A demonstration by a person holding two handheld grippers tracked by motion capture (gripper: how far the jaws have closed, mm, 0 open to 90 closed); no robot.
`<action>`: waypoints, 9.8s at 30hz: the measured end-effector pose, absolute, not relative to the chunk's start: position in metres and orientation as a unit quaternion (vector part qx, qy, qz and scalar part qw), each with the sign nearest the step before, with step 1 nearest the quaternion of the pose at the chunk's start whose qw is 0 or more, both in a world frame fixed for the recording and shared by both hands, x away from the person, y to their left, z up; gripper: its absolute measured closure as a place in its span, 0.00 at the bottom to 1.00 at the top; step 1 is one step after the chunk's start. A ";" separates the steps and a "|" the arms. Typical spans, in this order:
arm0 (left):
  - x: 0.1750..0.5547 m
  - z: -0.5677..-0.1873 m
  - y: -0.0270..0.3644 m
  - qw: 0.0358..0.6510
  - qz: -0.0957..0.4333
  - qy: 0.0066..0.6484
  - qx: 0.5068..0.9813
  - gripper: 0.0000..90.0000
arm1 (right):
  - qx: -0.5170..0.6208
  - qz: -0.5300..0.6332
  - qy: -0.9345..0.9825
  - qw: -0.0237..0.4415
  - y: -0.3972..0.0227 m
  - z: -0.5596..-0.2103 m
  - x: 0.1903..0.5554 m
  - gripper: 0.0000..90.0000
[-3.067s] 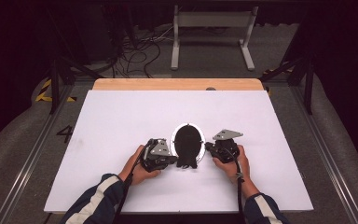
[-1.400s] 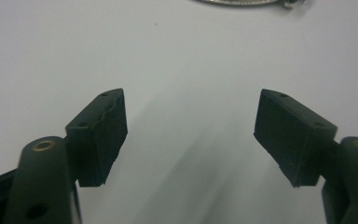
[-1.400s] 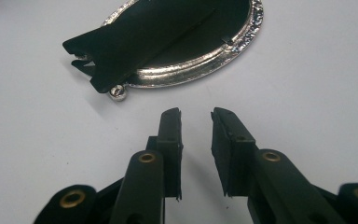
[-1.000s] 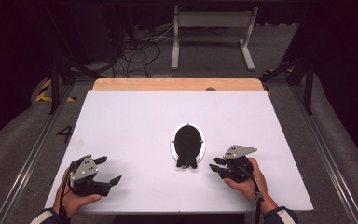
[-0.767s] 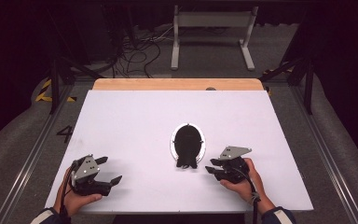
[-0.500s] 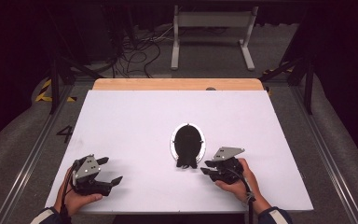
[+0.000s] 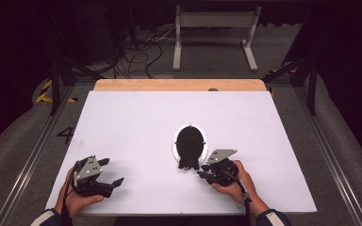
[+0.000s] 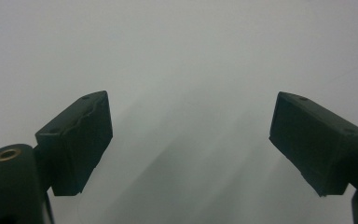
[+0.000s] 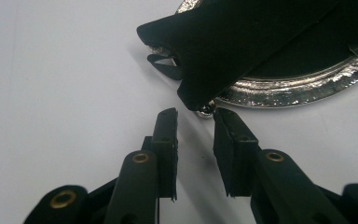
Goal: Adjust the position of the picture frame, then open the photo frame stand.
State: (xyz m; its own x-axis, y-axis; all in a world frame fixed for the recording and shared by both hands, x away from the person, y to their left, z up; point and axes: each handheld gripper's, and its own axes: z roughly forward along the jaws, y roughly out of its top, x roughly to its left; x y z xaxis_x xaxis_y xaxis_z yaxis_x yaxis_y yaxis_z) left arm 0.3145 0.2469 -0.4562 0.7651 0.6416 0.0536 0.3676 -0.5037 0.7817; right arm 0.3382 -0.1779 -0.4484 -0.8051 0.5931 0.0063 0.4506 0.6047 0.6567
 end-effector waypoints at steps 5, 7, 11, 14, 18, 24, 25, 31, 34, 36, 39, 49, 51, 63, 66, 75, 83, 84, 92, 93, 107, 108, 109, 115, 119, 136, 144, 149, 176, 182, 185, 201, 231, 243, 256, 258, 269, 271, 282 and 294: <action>0.315 -0.457 0.246 0.398 0.168 0.298 0.851 0.15 | 0.299 0.334 0.888 0.105 -0.174 -0.449 0.341 0.80; 0.315 -0.458 0.246 0.398 0.167 0.296 0.852 0.15 | 0.303 0.340 0.885 0.100 -0.174 -0.450 0.343 0.81; 0.316 -0.458 0.245 0.401 0.161 0.298 0.851 0.14 | 0.316 0.358 0.875 0.081 -0.178 -0.452 0.347 0.79; 0.316 -0.459 0.244 0.402 0.156 0.300 0.851 0.14 | 0.317 0.361 0.873 0.078 -0.178 -0.452 0.348 0.78; 0.317 -0.460 0.243 0.400 0.152 0.298 0.853 0.14 | 0.327 0.375 0.865 0.064 -0.180 -0.453 0.350 0.76; 0.319 -0.464 0.239 0.387 0.147 0.297 0.860 0.14 | 0.353 0.407 0.842 0.022 -0.184 -0.456 0.356 0.68; 0.319 -0.464 0.239 0.387 0.147 0.297 0.860 0.13 | 0.353 0.407 0.842 0.022 -0.184 -0.456 0.356 0.68; 0.321 -0.465 0.235 0.383 0.146 0.295 0.863 0.13 | 0.386 0.442 0.809 -0.047 -0.193 -0.463 0.368 0.66; 0.322 -0.466 0.233 0.379 0.145 0.296 0.865 0.13 | 0.403 0.454 0.791 -0.073 -0.196 -0.464 0.372 0.64; 0.322 -0.467 0.231 0.378 0.143 0.292 0.867 0.13 | 0.415 0.461 0.779 -0.087 -0.198 -0.465 0.374 0.65; 0.322 -0.467 0.229 0.374 0.143 0.288 0.870 0.13 | 0.433 0.470 0.762 -0.104 -0.198 -0.466 0.376 0.66; 0.325 -0.469 0.224 0.369 0.140 0.281 0.875 0.14 | 0.473 0.501 0.709 -0.148 -0.195 -0.469 0.384 0.66; 0.326 -0.469 0.222 0.369 0.139 0.279 0.876 0.14 | 0.482 0.510 0.695 -0.156 -0.195 -0.470 0.386 0.64; 0.333 -0.467 0.212 0.374 0.135 0.262 0.879 0.14 | 0.489 0.517 0.681 -0.171 -0.194 -0.473 0.391 0.65; 0.346 -0.461 0.206 0.395 0.123 0.267 0.870 0.15 | 0.487 0.519 0.682 -0.169 -0.193 -0.474 0.392 0.65; 0.400 -0.457 0.159 0.413 0.067 0.254 0.872 0.16 | 0.460 0.517 0.705 -0.154 -0.193 -0.473 0.392 0.66; 0.427 -0.454 0.128 0.428 0.032 0.247 0.869 0.16 | 0.443 0.520 0.717 -0.141 -0.193 -0.472 0.392 0.66; 0.431 -0.456 0.124 0.429 0.026 0.250 0.867 0.15 | 0.443 0.520 0.717 -0.140 -0.193 -0.472 0.391 0.66; 0.447 -0.464 0.105 0.418 -0.001 0.264 0.869 0.15 | 0.414 0.518 0.742 -0.102 -0.189 -0.467 0.387 0.66; 0.448 -0.464 0.104 0.421 -0.003 0.264 0.868 0.15 | 0.409 0.519 0.744 -0.100 -0.189 -0.467 0.387 0.66; 0.459 -0.461 0.092 0.457 -0.056 0.260 0.849 0.16 | 0.347 0.517 0.782 -0.036 -0.182 -0.459 0.379 0.66; 0.460 -0.462 0.092 0.463 -0.064 0.266 0.843 0.17 | 0.345 0.517 0.782 -0.035 -0.182 -0.459 0.379 0.66; 0.461 -0.463 0.092 0.463 -0.066 0.267 0.843 0.17 | 0.345 0.518 0.782 -0.036 -0.182 -0.460 0.379 0.66; 0.464 -0.467 0.094 0.463 -0.079 0.289 0.834 0.15 | 0.337 0.520 0.784 -0.032 -0.183 -0.460 0.379 0.66; 0.463 -0.465 0.096 0.477 -0.102 0.271 0.830 0.22 | 0.332 0.521 0.786 -0.029 -0.182 -0.459 0.378 0.66; 0.457 -0.455 0.104 0.506 -0.078 0.242 0.824 0.54 | 0.330 0.507 0.796 -0.014 -0.186 -0.458 0.377 0.68; 0.450 -0.450 0.100 0.508 -0.051 0.221 0.831 0.71 | 0.337 0.503 0.796 0.000 -0.186 -0.459 0.377 0.79; 0.446 -0.445 0.098 0.504 -0.021 0.214 0.836 0.71 | 0.343 0.502 0.794 0.001 -0.186 -0.460 0.378 0.80; 0.416 -0.427 0.091 0.471 0.176 0.189 0.843 0.80 | 0.335 0.497 0.800 0.015 -0.190 -0.450 0.374 0.88; 0.417 -0.429 0.095 0.486 0.163 0.189 0.838 0.85 | 0.332 0.493 0.804 0.022 -0.189 -0.450 0.374 0.89; 0.419 -0.430 0.097 0.497 0.149 0.191 0.833 0.85 | 0.332 0.490 0.806 0.021 -0.188 -0.451 0.373 0.89; 0.428 -0.439 0.087 0.509 0.112 0.201 0.829 0.45 | 0.323 0.491 0.809 0.018 -0.189 -0.452 0.372 0.90; 0.421 -0.443 0.075 0.454 0.185 0.183 0.852 0.76 | 0.314 0.473 0.823 0.013 -0.188 -0.455 0.369 0.88; 0.421 -0.444 0.077 0.446 0.201 0.197 0.850 0.77 | 0.324 0.470 0.821 0.029 -0.186 -0.454 0.370 0.87; 0.416 -0.445 0.080 0.448 0.203 0.197 0.848 0.78 | 0.320 0.451 0.831 0.060 -0.184 -0.454 0.366 0.87; 0.416 -0.444 0.081 0.450 0.201 0.197 0.847 0.78 | 0.319 0.449 0.832 0.065 -0.184 -0.453 0.365 0.86; 0.413 -0.436 0.087 0.473 0.197 0.184 0.839 0.71 | 0.320 0.460 0.822 0.105 -0.189 -0.441 0.356 0.83; 0.412 -0.435 0.087 0.475 0.198 0.179 0.838 0.71 | 0.315 0.471 0.813 0.131 -0.190 -0.433 0.351 0.89; 0.412 -0.433 0.091 0.465 0.200 0.166 0.846 0.80 | 0.281 0.495 0.799 0.190 -0.156 -0.421 0.333 1.00; 0.412 -0.432 0.089 0.457 0.202 0.166 0.850 0.81 | 0.298 0.463 0.806 0.218 -0.110 -0.443 0.337 1.00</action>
State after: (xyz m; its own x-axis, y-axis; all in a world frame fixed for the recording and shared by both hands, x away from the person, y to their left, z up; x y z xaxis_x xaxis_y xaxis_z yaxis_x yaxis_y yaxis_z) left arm 0.4120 0.0888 -0.4319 0.8631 0.4668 0.1926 0.0964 -0.5267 0.8445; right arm 0.3371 -0.1104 -0.4431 -0.7276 0.6817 -0.0762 0.2782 0.3949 0.8756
